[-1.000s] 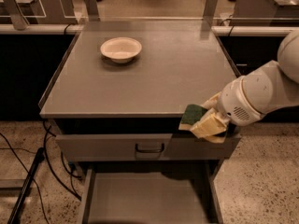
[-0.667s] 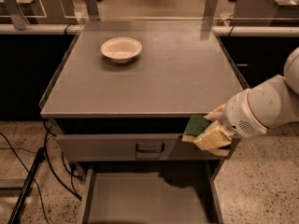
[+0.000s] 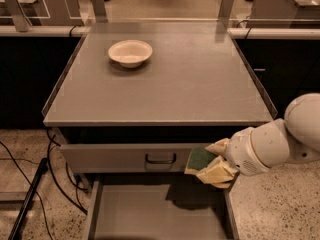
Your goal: Place sponge into middle drawer
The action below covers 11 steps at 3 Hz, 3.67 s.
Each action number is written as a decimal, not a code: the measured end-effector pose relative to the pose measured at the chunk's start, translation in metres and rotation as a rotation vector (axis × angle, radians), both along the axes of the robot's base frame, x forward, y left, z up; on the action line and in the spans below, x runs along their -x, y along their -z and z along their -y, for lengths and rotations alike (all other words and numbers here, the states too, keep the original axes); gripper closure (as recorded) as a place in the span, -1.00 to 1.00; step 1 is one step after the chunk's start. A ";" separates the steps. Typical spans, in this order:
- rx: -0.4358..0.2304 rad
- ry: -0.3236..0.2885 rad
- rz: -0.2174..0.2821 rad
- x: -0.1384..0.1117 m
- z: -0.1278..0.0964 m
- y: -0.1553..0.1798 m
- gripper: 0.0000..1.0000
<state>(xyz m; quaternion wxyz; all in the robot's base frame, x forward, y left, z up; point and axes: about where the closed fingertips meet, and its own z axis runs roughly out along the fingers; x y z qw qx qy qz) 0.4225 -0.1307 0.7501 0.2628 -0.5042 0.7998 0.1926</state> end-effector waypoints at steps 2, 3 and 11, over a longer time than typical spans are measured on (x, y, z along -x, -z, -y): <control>-0.081 -0.090 -0.010 -0.003 -0.020 0.074 1.00; -0.089 -0.114 -0.013 0.005 -0.022 0.090 1.00; 0.020 -0.363 0.233 0.005 -0.082 0.268 1.00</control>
Offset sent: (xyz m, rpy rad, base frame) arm 0.0033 0.0176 -0.0578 0.0617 -0.0016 0.0750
